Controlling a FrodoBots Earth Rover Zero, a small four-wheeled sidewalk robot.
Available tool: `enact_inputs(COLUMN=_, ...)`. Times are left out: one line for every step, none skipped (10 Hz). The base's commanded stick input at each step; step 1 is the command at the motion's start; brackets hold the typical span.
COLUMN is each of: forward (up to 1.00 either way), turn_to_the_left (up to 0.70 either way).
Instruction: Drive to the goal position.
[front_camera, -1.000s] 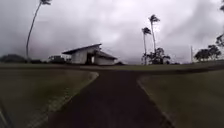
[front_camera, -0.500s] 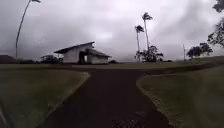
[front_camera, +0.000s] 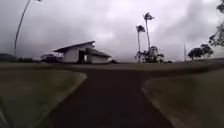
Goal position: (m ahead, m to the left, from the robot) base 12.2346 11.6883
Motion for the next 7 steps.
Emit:
enact_inputs(forward=1.00, turn_to_the_left=0.07)
enact_inputs(forward=1.00, turn_to_the_left=0.17)
enact_inputs(forward=1.00, turn_to_the_left=0.18)
enact_inputs(forward=1.00, turn_to_the_left=0.11)
enact_inputs(forward=1.00, turn_to_the_left=0.04)
enact_inputs(forward=1.00, turn_to_the_left=0.00)
enact_inputs(forward=1.00, turn_to_the_left=0.00)
